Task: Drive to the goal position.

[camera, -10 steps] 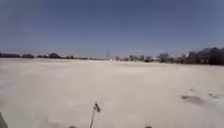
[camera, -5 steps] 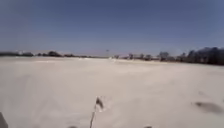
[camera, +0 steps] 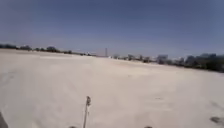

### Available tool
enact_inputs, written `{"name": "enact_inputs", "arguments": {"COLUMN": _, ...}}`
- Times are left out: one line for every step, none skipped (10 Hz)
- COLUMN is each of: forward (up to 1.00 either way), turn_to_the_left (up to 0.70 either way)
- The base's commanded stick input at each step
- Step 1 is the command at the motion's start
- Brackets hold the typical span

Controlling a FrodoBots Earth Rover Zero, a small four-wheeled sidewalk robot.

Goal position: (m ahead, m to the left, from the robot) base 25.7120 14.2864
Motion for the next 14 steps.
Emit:
{"name": "enact_inputs", "arguments": {"forward": 0.70, "turn_to_the_left": 0.00}}
{"name": "enact_inputs", "arguments": {"forward": 0.70, "turn_to_the_left": 0.00}}
{"name": "enact_inputs", "arguments": {"forward": 0.70, "turn_to_the_left": 0.00}}
{"name": "enact_inputs", "arguments": {"forward": 0.70, "turn_to_the_left": 0.00}}
{"name": "enact_inputs", "arguments": {"forward": 0.70, "turn_to_the_left": 0.00}}
{"name": "enact_inputs", "arguments": {"forward": 0.70, "turn_to_the_left": 0.00}}
{"name": "enact_inputs", "arguments": {"forward": 0.70, "turn_to_the_left": 0.00}}
{"name": "enact_inputs", "arguments": {"forward": 0.70, "turn_to_the_left": 0.00}}
{"name": "enact_inputs", "arguments": {"forward": 0.70, "turn_to_the_left": 0.35}}
{"name": "enact_inputs", "arguments": {"forward": 0.70, "turn_to_the_left": 0.35}}
{"name": "enact_inputs", "arguments": {"forward": 0.70, "turn_to_the_left": 0.35}}
{"name": "enact_inputs", "arguments": {"forward": 0.70, "turn_to_the_left": 0.35}}
{"name": "enact_inputs", "arguments": {"forward": 0.70, "turn_to_the_left": 0.00}}
{"name": "enact_inputs", "arguments": {"forward": 0.70, "turn_to_the_left": 0.00}}
